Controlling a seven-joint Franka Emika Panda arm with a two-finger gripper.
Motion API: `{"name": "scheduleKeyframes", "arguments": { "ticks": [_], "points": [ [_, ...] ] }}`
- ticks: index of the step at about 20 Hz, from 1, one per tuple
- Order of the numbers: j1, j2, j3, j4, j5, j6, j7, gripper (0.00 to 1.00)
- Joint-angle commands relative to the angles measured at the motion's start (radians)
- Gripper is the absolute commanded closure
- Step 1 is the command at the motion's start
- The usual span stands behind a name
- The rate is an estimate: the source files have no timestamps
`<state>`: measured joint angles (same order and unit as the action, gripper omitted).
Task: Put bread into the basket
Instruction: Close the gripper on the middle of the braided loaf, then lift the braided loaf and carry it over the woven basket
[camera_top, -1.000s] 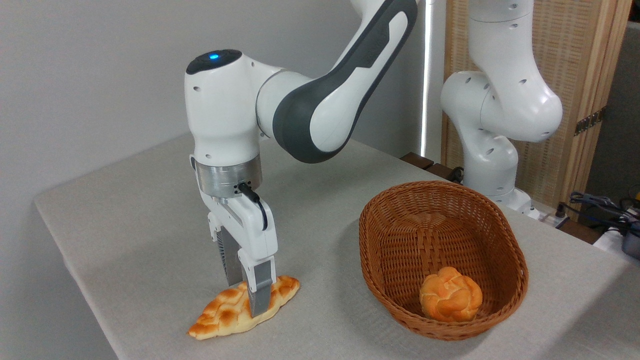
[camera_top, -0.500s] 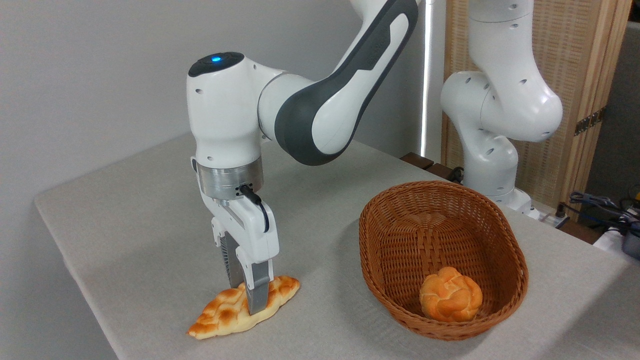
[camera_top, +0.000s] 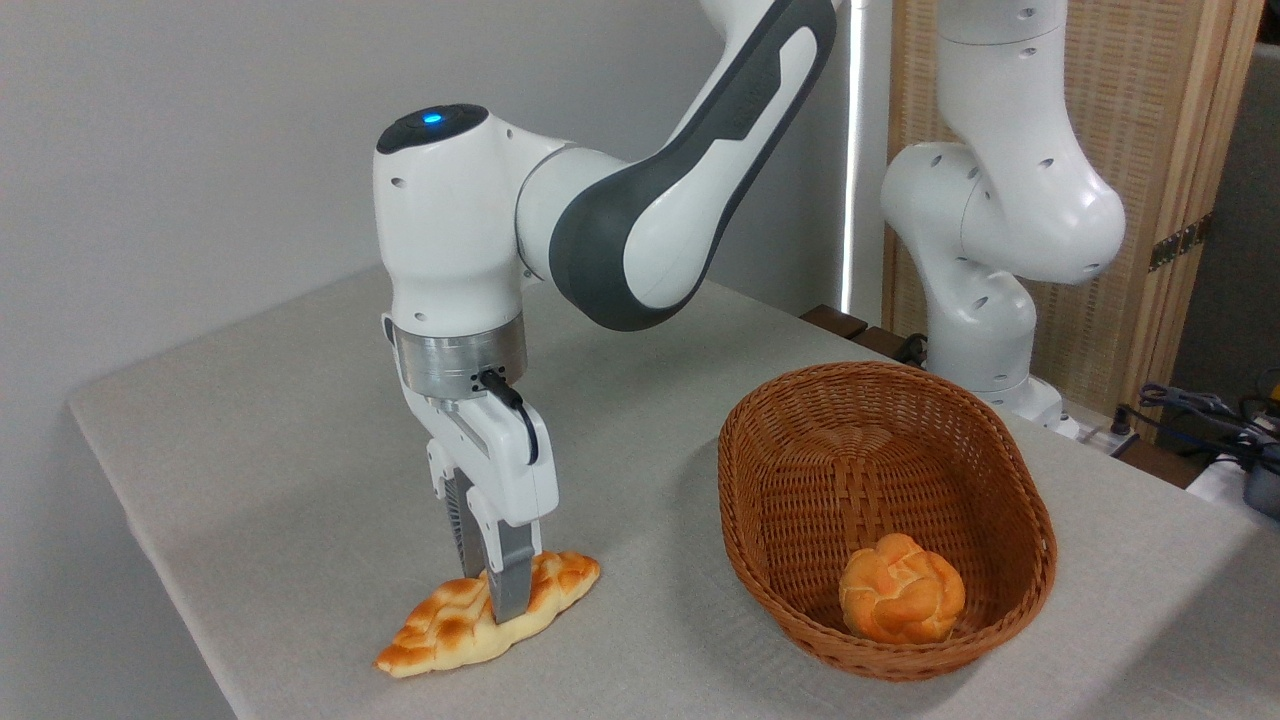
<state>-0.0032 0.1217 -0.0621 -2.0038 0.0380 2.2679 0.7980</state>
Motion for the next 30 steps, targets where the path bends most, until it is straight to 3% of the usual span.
{"name": "scheduleKeyframes", "arguments": {
  "ticks": [1,7,13,17,20,22,24,27,30],
  "points": [
    [0.023,-0.010,-0.013,-0.007,0.013,0.015,-0.014,0.76],
    [0.031,-0.045,-0.013,0.002,0.010,-0.002,-0.017,0.75],
    [0.038,-0.212,-0.012,0.049,0.002,-0.279,0.010,0.74],
    [0.037,-0.356,0.002,0.022,0.005,-0.558,0.188,0.74],
    [0.035,-0.480,0.060,-0.090,0.013,-0.688,0.363,0.72],
    [0.035,-0.571,0.122,-0.211,0.016,-0.685,0.458,0.72],
    [0.029,-0.618,0.165,-0.303,0.054,-0.668,0.539,0.72],
    [0.000,-0.629,0.185,-0.392,0.102,-0.604,0.561,0.72],
    [-0.004,-0.626,0.232,-0.423,0.103,-0.559,0.563,0.62]
  ]
}}
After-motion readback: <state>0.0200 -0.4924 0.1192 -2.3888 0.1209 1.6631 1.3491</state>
